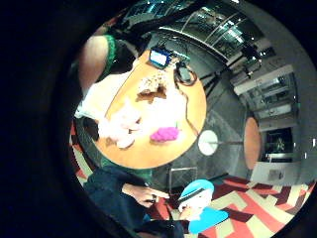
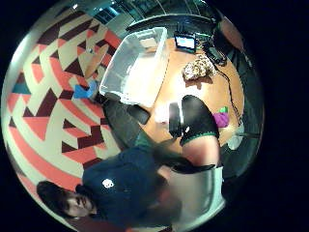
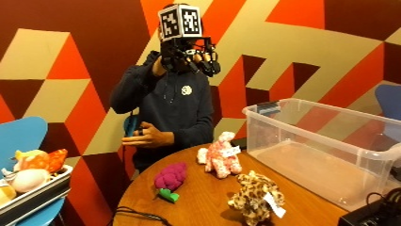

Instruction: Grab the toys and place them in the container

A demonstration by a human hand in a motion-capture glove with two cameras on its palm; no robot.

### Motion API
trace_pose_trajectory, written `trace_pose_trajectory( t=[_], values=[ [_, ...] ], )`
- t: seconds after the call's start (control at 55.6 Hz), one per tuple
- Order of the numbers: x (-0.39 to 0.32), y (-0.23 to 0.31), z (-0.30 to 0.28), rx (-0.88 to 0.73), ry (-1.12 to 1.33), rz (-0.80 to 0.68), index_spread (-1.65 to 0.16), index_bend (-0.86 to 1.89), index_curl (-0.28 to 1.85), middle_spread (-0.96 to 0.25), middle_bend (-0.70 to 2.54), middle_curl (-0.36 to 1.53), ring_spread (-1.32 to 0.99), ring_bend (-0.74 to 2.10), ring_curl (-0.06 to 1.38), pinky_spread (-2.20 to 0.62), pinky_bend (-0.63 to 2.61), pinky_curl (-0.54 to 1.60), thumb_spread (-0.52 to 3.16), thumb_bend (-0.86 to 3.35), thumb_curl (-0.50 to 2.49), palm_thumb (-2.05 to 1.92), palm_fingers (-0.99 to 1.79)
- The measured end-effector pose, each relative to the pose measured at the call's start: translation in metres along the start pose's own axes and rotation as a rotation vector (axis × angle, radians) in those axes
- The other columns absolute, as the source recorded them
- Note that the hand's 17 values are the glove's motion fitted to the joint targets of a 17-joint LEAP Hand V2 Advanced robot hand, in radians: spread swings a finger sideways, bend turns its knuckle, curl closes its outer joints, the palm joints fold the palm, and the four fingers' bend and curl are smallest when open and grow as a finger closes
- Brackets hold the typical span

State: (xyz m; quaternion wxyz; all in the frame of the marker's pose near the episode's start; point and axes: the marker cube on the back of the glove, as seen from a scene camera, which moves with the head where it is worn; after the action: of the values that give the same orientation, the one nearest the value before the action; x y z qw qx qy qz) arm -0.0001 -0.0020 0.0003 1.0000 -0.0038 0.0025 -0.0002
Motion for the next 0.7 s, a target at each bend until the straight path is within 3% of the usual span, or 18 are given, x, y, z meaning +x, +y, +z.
trace_pose_trajectory(
  t=[0.126,0.288,0.701],
  values=[
    [0.002,-0.014,0.003,-0.026,0.024,-0.006,-0.12,0.27,0.14,-0.03,0.25,0.09,-0.07,0.26,0.08,-0.02,0.49,0.17,0.89,0.22,0.08,0.24,0.52],
    [0.004,-0.035,0.006,-0.064,0.037,-0.022,-0.16,0.21,0.19,-0.03,0.22,0.13,-0.09,0.29,0.11,-0.02,0.52,0.21,1.26,0.25,0.14,0.23,0.43],
    [0.037,-0.138,0.072,-0.201,-0.007,-0.068,-0.26,0.13,0.19,-0.01,0.13,0.18,-0.03,0.20,0.14,0.03,0.88,0.34,1.44,0.13,0.21,0.06,-0.15]
  ],
)
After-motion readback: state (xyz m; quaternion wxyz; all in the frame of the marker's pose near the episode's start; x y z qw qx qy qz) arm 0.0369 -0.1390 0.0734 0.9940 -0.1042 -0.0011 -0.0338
